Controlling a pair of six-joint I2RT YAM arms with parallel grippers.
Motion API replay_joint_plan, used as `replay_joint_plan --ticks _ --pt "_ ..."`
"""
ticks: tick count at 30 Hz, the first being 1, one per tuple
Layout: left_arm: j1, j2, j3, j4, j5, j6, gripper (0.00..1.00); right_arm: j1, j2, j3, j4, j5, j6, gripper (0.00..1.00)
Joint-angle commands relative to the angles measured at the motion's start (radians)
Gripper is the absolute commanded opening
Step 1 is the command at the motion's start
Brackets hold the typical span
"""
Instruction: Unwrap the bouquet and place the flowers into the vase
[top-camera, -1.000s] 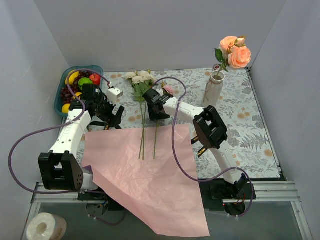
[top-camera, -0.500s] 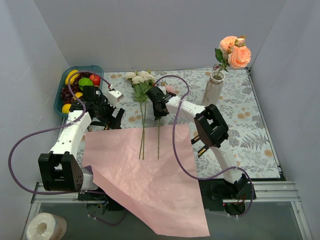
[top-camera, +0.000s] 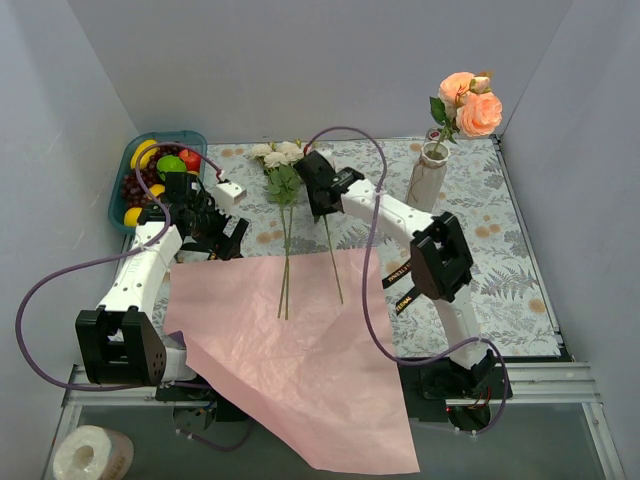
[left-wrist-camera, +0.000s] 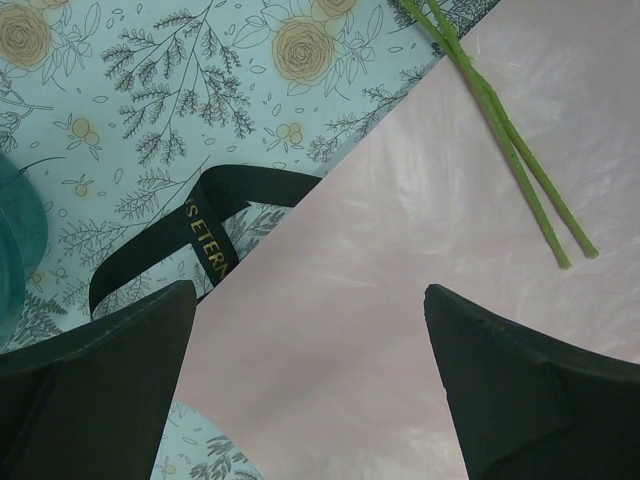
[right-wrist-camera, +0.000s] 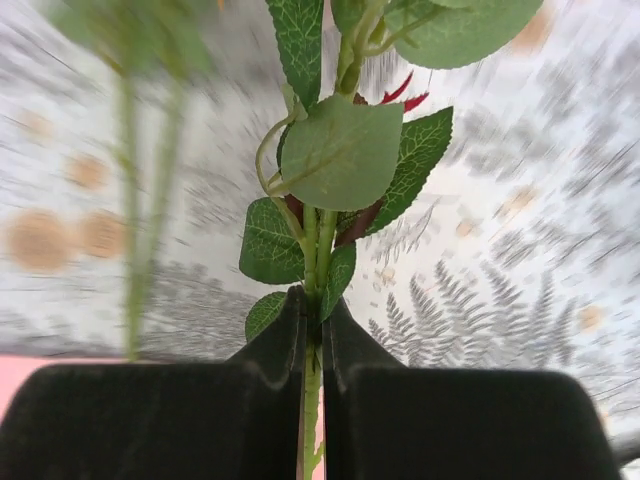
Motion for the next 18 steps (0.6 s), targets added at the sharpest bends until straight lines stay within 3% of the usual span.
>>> replay_joint_plan --ticks 1,3,4,5,6,7,8,10,11,18 --pt "-0.001 -0.03 0.051 -0.012 0.023 -0.014 0.98 0.017 -0.297 0.224 0.102 0.016 -0.17 0.01" --pt "-0.001 -0.03 0.063 -0.013 0.026 -0.018 0.98 0.075 -0.452 0.19 0.201 -0.018 -0.342 0.01" --pt "-0.001 -0.031 0.066 -0.016 0.026 -0.02 0.98 0.112 -0.521 0.135 0.356 0.023 -0.413 0.01" --pt "-0.001 -0.033 0.069 -0.016 0.026 -0.021 0.98 0.196 -0.677 -0.023 0.464 0.049 -0.574 0.01" --pt "-0.001 -0.034 0.068 -0.015 0.023 -0.021 0.98 0.23 -0.76 -0.145 0.717 0.055 -0.641 0.01" --pt "-0.001 -0.037 0.068 -0.012 0.022 -0.023 0.98 0.254 -0.849 -0.254 0.847 0.04 -0.69 0.01" --pt "-0.001 -0.04 0.065 -0.009 0.019 -0.024 0.98 0.281 -1.017 -0.476 0.982 0.037 -0.736 0.01" --pt "-0.001 -0.043 0.059 -0.002 0.016 -0.026 0.98 0.284 -1.153 -0.63 1.296 0.04 -0.783 0.01" --pt "-0.001 -0.046 0.059 -0.001 0.014 -0.024 0.98 0.284 -1.234 -0.67 1.331 0.043 -0.795 0.01" --pt "-0.001 -0.027 0.077 0.004 0.011 -0.034 0.98 0.284 -1.348 -0.547 1.208 0.009 -0.893 0.01"
